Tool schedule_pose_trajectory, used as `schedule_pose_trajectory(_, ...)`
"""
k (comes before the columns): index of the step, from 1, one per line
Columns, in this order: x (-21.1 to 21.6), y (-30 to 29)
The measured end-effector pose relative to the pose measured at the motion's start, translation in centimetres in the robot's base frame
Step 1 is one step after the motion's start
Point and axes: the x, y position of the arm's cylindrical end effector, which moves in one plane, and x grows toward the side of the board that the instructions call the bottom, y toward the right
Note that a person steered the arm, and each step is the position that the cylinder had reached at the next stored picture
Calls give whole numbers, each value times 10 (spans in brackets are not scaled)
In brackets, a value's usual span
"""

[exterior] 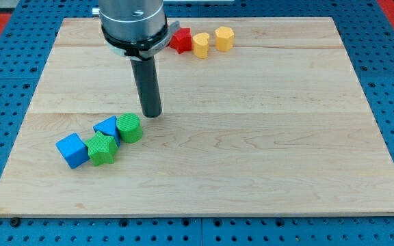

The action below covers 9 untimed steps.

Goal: Move the blue triangle left to the green circle

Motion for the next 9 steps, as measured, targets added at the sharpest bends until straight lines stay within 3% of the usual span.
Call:
schedule_pose_trajectory(6, 0, 73)
schedule_pose_trajectory(8, -1, 15)
schedule_pose_trajectory(9, -1, 15)
